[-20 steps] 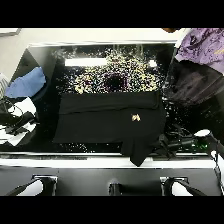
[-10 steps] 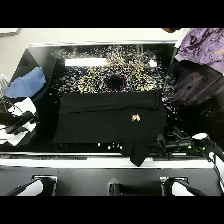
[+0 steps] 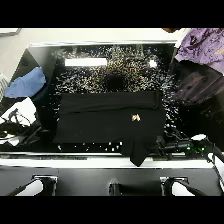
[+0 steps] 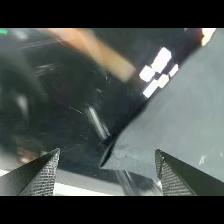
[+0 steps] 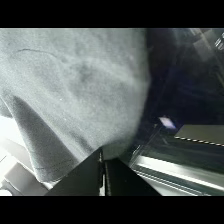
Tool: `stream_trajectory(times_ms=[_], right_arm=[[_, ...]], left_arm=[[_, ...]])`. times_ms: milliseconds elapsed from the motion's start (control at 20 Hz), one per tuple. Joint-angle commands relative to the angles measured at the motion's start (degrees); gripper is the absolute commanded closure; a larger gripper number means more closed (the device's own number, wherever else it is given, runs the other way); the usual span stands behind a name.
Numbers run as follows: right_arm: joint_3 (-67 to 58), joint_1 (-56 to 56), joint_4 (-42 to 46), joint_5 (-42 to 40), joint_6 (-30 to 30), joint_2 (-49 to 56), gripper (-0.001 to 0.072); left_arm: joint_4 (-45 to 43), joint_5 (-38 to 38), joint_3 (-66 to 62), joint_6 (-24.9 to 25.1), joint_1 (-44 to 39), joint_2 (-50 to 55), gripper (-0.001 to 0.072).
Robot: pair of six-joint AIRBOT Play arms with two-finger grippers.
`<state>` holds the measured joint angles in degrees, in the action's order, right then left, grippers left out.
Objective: Fold the clothes and pants, and hang the long-sleeved shirts on hangers.
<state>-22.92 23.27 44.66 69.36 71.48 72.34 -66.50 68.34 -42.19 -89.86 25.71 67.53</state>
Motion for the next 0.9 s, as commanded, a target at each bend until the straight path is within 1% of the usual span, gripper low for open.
stream_trajectory(times_ms=[0, 450, 500, 550, 600, 650, 700, 800, 850], right_arm=[[0.00, 0.00, -0.13, -0.42, -0.35, 0.04, 0.0684], [0.00, 0.00, -0.13, -0.72, -0.57, 0.04, 0.0684], [0.00, 0.00, -0.13, -0.68, -0.57, 0.04, 0.0684], [0.00, 0.00, -0.13, -0.66, -0.57, 0.04, 0.0684], [0.00, 0.00, -0.13, -0.55, -0.59, 0.04, 0.0684], [0.00, 0.00, -0.13, -0.44, -0.59, 0.02, 0.0684], [0.00, 0.00, -0.13, -0.33, -0.61, 0.02, 0.0684], [0.00, 0.00, -0.11, -0.09, -0.81, 0.02, 0.0684], [0.00, 0.00, -0.11, -0.09, -0.83, 0.02, 0.0684]], left_arm=[[7.28, -2.34, 6.84, 7.23, 0.96, 0.31, 0.0036], [8.35, -2.40, 8.63, 8.09, 0.98, 3.72, 0.0046], [8.48, -2.43, 8.63, 8.09, 0.98, 3.98, 0.0082], [8.48, -2.47, 8.63, 8.09, 0.98, 4.13, 0.0149], [8.48, -2.71, 8.63, 8.07, 0.98, 4.26, 0.0250], [8.48, -2.99, 8.63, 8.04, 0.98, 4.31, 0.0334], [8.48, -3.48, 8.63, 7.82, 0.98, 4.31, 0.0399], [8.50, -3.91, 8.63, 7.85, 0.98, 4.31, 0.0579], [8.48, -3.93, 8.63, 7.87, 0.98, 4.31, 0.0630]])
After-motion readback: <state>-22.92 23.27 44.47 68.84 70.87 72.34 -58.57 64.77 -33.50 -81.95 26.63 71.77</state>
